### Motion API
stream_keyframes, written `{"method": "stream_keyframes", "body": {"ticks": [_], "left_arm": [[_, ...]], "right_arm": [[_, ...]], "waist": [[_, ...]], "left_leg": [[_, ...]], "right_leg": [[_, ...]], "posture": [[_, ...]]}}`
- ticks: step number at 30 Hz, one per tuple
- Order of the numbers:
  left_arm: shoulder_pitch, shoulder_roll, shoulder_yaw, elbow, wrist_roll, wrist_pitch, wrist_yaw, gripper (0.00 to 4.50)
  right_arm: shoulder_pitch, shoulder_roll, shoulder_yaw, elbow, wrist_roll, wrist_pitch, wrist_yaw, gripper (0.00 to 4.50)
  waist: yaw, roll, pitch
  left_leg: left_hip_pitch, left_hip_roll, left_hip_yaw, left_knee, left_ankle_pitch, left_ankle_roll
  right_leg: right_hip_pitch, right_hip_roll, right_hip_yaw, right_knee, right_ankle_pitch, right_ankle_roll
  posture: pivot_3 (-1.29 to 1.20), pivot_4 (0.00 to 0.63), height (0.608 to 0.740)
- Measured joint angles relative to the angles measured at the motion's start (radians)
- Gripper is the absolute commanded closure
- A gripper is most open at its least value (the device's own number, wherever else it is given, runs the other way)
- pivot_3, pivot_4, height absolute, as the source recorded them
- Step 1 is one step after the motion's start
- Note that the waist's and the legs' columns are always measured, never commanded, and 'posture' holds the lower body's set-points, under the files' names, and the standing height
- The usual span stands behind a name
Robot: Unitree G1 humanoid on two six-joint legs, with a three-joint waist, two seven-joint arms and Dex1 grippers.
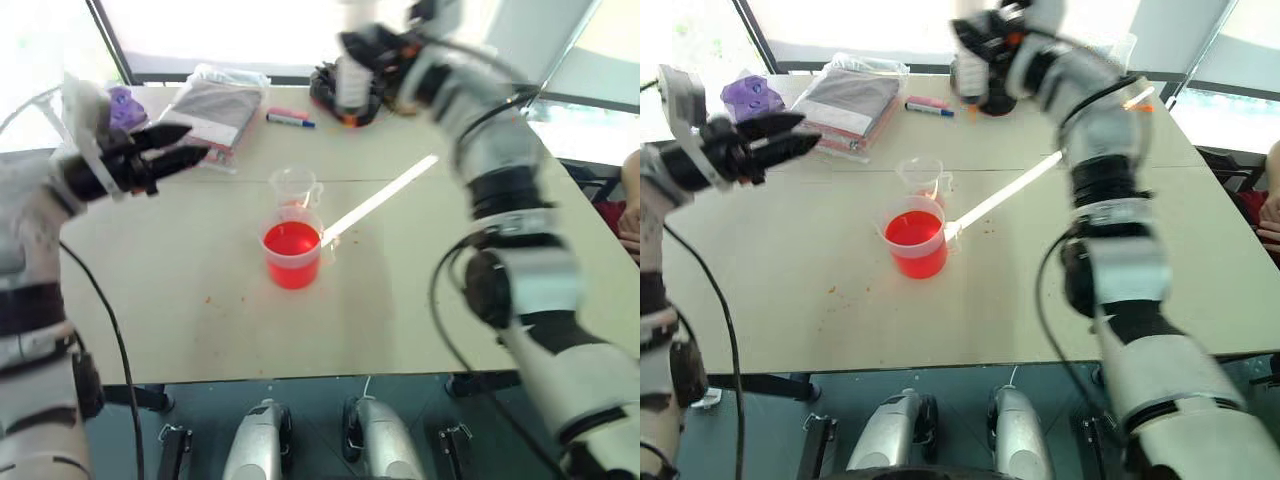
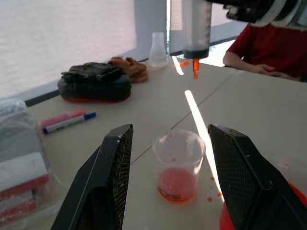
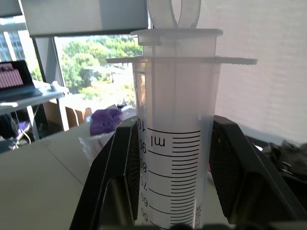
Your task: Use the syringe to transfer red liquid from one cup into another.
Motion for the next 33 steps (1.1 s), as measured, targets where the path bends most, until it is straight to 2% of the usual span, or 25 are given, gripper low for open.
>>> {"method": "stream_keyframes", "body": {"ticks": [1, 5, 8, 11, 16, 20, 22, 28, 33], "left_arm": [[0.026, -0.003, 0.024, -0.066, -0.034, 0.035, 0.036, 1.92], [0.135, -0.048, 0.072, -0.303, -0.159, 0.138, 0.159, 1.92], [0.265, -0.059, 0.066, -0.384, -0.181, 0.164, 0.212, 1.92], [0.332, -0.062, 0.041, -0.407, -0.174, 0.157, 0.252, 1.92], [0.360, -0.089, -0.003, -0.445, -0.172, 0.137, 0.318, 1.92], [0.377, -0.089, -0.005, -0.469, -0.181, 0.137, 0.349, 1.92], [0.391, -0.087, -0.005, -0.475, -0.181, 0.137, 0.362, 1.92], [0.395, -0.087, -0.010, -0.470, -0.181, 0.130, 0.382, 1.92], [0.400, -0.084, 0.009, -0.446, -0.201, 0.130, 0.392, 1.92]], "right_arm": [[0.000, -0.044, 0.009, -0.037, 0.002, 0.112, 0.011, 3.01], [0.036, -0.143, 0.107, -0.101, 0.021, 0.526, 0.066, 3.01], [0.146, -0.183, 0.176, -0.103, 0.021, 0.743, 0.083, 3.01], [0.210, -0.165, 0.177, -0.033, 0.021, 0.869, 0.050, 3.01], [0.226, -0.142, 0.178, 0.002, 0.017, 0.892, 0.020, 3.01], [0.261, -0.136, 0.206, 0.003, 0.006, 0.854, 0.017, 1.13], [0.273, -0.135, 0.216, 0.002, 0.002, 0.848, 0.014, 0.05], [0.298, -0.145, 0.245, -0.029, -0.030, 0.768, 0.000, 0.05], [0.343, -0.260, 0.239, -0.186, -0.010, 0.715, 0.094, 0.05]], "waist": [[-0.002, 0.000, 0.000], [-0.010, 0.001, -0.001], [-0.009, 0.001, -0.001], [-0.006, 0.003, 0.000], [-0.003, 0.003, 0.000], [-0.002, 0.003, 0.000], [-0.002, 0.003, 0.000], [0.000, 0.003, 0.000], [0.000, 0.003, 0.000]], "left_leg": [[0.001, 0.000, 0.000, 0.000, -0.003, 0.005], [0.008, 0.001, 0.001, -0.002, -0.003, 0.005], [0.010, 0.002, 0.001, -0.002, -0.002, 0.004], [0.010, 0.001, 0.003, -0.002, -0.002, 0.003], [0.009, 0.001, 0.003, -0.002, -0.002, 0.003], [0.009, 0.001, 0.003, -0.002, -0.002, 0.003], [0.009, 0.001, 0.003, -0.002, -0.002, 0.003], [0.009, 0.001, 0.003, -0.001, -0.002, 0.003], [0.007, 0.001, 0.003, -0.001, -0.002, 0.003]], "right_leg": [[0.000, 0.000, 0.000, 0.000, 0.000, 0.000], [0.004, 0.000, 0.001, 0.001, 0.000, 0.000], [0.005, 0.002, 0.001, 0.002, -0.001, -0.001], [0.004, 0.003, 0.001, 0.003, -0.001, -0.001], [0.004, 0.003, 0.002, 0.002, -0.001, -0.001], [0.004, 0.003, 0.002, 0.002, -0.001, -0.001], [0.004, 0.003, 0.002, 0.002, -0.001, -0.001], [0.004, 0.003, 0.002, 0.002, -0.001, -0.001], [0.002, 0.003, 0.002, 0.001, -0.001, 0.000]], "posture": [[0.00, 0.150, 0.740], [0.00, 0.150, 0.740], [0.00, 0.150, 0.740], [0.00, 0.150, 0.740], [0.00, 0.150, 0.740], [0.00, 0.150, 0.740], [0.00, 0.150, 0.740], [0.00, 0.150, 0.740], [0.00, 0.150, 0.740]]}}
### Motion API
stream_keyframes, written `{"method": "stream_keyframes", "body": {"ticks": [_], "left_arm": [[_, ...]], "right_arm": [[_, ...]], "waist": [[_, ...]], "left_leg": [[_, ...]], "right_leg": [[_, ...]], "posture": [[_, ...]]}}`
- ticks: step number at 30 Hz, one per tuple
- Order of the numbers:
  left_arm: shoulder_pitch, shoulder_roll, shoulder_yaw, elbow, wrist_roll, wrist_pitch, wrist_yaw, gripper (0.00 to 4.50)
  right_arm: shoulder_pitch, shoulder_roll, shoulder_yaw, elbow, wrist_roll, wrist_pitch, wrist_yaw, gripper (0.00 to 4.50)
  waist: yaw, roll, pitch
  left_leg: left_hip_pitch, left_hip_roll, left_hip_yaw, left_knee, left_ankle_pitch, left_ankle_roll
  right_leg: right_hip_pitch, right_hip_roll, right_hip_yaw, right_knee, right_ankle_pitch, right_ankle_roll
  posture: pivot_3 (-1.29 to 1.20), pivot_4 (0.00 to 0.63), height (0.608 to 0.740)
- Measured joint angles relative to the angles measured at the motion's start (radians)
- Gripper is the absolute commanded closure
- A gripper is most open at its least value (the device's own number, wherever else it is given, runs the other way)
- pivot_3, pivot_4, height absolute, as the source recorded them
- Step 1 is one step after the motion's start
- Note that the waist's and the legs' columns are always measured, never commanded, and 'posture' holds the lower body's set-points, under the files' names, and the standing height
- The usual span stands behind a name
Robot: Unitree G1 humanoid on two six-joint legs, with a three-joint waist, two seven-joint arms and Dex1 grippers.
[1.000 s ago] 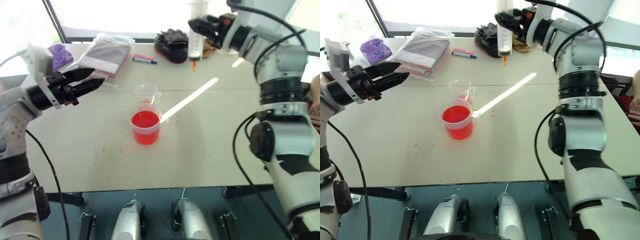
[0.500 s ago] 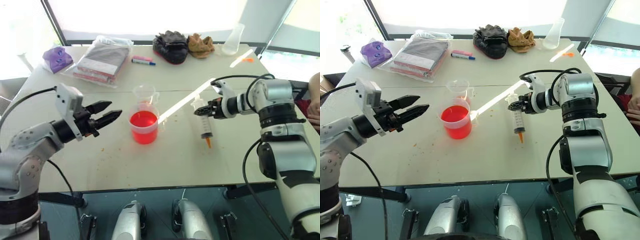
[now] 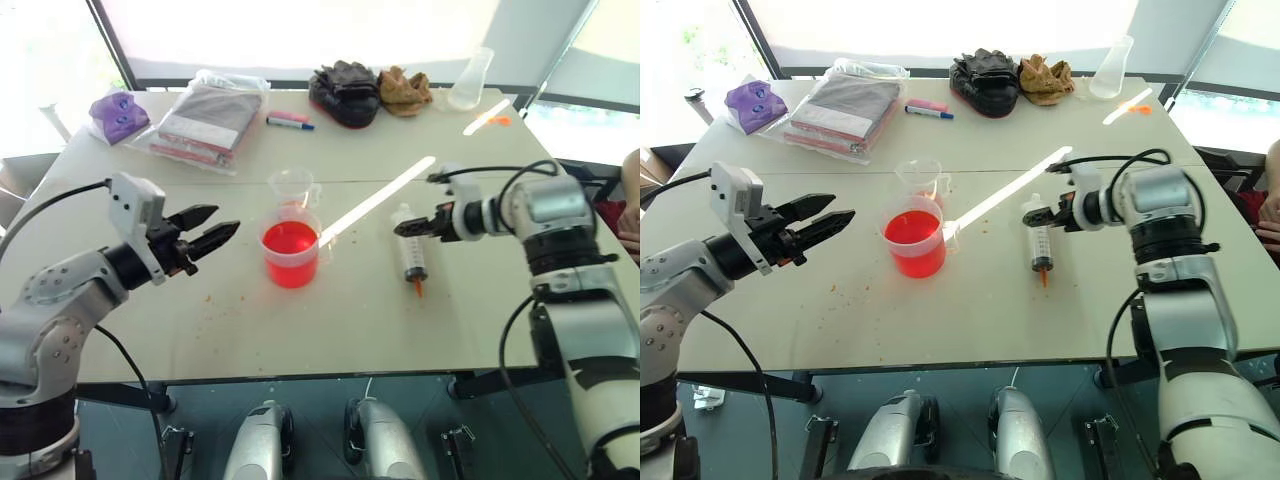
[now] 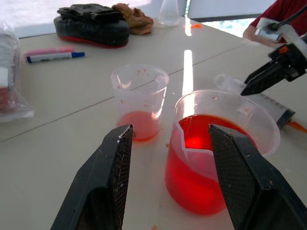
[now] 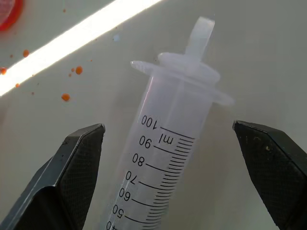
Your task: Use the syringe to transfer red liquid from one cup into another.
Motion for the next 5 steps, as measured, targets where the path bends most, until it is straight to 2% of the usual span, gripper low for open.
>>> {"method": "stream_keyframes", "body": {"ticks": [5], "left_arm": [[0.059, 0.018, 0.049, -0.001, -0.041, 0.010, 0.011, 1.92]], "right_arm": [[0.099, -0.061, -0.239, -0.330, 0.171, 0.139, 0.042, 0.05]], "waist": [[0.000, -0.001, -0.001]], "left_leg": [[0.000, 0.001, -0.001, -0.001, 0.000, 0.000]], "right_leg": [[0.000, 0.001, -0.001, 0.000, 0.000, 0.000]], "posture": [[0.00, 0.150, 0.740]]}}
